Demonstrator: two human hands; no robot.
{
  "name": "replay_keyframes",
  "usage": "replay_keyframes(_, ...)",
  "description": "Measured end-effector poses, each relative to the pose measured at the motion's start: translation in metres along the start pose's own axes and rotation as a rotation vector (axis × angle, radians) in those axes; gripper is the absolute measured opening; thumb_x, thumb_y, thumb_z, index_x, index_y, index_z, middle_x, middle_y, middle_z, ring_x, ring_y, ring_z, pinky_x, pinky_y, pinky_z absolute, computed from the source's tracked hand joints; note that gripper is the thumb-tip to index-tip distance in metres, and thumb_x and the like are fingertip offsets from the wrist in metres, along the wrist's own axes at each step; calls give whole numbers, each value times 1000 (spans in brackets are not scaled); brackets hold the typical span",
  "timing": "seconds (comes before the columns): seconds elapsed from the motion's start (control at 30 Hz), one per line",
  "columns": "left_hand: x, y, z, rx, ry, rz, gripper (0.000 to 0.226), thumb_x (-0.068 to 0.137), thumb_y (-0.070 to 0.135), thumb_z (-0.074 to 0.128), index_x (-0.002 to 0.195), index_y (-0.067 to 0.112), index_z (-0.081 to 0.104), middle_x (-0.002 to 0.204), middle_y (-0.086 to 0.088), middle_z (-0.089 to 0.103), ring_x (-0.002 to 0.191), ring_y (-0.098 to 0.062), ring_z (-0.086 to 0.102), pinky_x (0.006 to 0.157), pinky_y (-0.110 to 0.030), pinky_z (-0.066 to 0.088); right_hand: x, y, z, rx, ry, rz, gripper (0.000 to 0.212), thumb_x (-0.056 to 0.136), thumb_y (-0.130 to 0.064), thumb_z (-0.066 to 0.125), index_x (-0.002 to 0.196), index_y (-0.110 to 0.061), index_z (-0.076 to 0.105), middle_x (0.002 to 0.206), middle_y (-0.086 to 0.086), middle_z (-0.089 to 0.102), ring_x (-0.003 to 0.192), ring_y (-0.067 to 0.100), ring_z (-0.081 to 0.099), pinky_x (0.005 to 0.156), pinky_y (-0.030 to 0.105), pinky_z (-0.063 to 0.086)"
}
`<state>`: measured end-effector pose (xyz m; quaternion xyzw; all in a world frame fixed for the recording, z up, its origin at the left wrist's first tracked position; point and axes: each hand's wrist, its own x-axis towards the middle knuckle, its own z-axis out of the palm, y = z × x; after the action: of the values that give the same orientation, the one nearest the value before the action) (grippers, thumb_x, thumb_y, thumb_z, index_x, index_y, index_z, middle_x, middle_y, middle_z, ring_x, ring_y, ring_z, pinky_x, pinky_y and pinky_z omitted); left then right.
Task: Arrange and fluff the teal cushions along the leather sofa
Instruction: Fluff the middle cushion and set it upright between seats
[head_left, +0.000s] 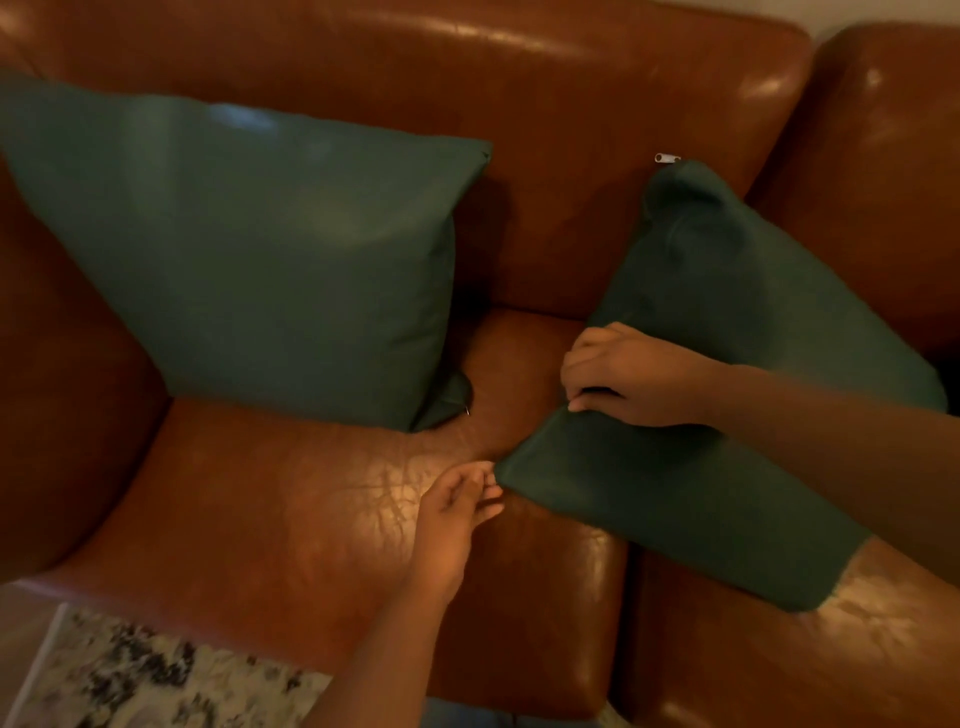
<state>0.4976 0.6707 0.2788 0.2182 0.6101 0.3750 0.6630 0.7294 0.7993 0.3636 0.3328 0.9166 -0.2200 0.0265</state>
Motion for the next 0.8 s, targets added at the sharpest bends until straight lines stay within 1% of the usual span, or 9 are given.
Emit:
replay_keyframes(0.13, -9, 2, 5, 26, -72, 50, 29, 87, -1, 60, 111, 15, 61, 90, -5, 65, 84, -16, 65, 80, -33, 55, -1, 0, 4, -12, 46, -13, 10, 92, -35, 52, 86, -30, 58, 93, -17, 58, 99, 10, 47, 83, 21, 23)
replay_keyframes(0.27, -4, 3, 11, 202, 2, 173, 22, 85, -2, 62, 93, 18, 67, 78, 1, 68, 75, -9, 63, 71, -22, 51, 0, 0, 5, -48, 63, -35, 13, 92, -35, 50, 86, -28, 60, 93, -15, 60, 97, 12, 50, 84, 26, 31)
replay_keyframes(0.33, -2, 1, 3, 441, -1, 345, 20, 87, 3, 62, 92, 22, 68, 81, 6, 69, 76, -1, 63, 71, -13, 47, -2, 0, 5, -83, 83, -52, 15, 93, -36, 47, 86, -28, 59, 93, -14, 59, 97, 13, 50, 84, 28, 33)
replay_keyframes(0.4, 1, 2, -10, 795, -33, 638, 11, 90, 17, 59, 97, 19, 68, 92, 7, 66, 86, -1, 60, 78, -9, 43, -5, 0, 7, -115, 108, -66, 19, 94, -37, 44, 87, -28, 59, 94, -13, 59, 97, 14, 51, 85, 31, 37)
replay_keyframes(0.47, 8, 1, -21, 963, -76, 795, 25, 93, 29, 49, 103, 14, 66, 98, 4, 64, 91, -2, 58, 84, -12, 43, -7, -2, 9, -147, 143, -62, 24, 96, -38, 41, 88, -26, 61, 95, -11, 60, 98, 17, 53, 86, 35, 41)
replay_keyframes(0.53, 4, 3, -17, 771, 92, 645, 18, 96, 25, 47, 97, 19, 64, 93, 3, 65, 85, -2, 61, 80, -17, 47, -7, -2, 9, -172, 198, -55, 27, 97, -37, 41, 88, -23, 62, 96, -8, 62, 99, 20, 54, 86, 38, 42)
replay_keyframes(0.6, 1, 5, -4, 236, 242, 210, 16, 97, 14, 48, 90, 21, 60, 87, -6, 67, 71, -5, 67, 71, -26, 50, -6, -2, 10, -193, 235, -72, 27, 97, -35, 41, 88, -21, 63, 96, -6, 62, 98, 22, 56, 85, 39, 44)
replay_keyframes(0.7, -4, 8, -1, -178, 29, -322, 16, 98, 15, 46, 105, 11, 60, 104, -14, 69, 86, -18, 71, 72, -32, 53, -8, 0, 11, -207, 267, -106, 26, 98, -33, 44, 89, -20, 64, 97, -5, 63, 98, 23, 56, 85, 40, 44)
replay_keyframes(0.8, -11, 18, 5, -307, -144, -338, 25, 93, 3, 50, 116, 11, 58, 111, -8, 70, 105, -22, 65, 84, -38, 52, -8, 1, 11, -208, 265, -115, 23, 97, -32, 47, 89, -19, 64, 97, -4, 64, 97, 24, 57, 85, 38, 43)
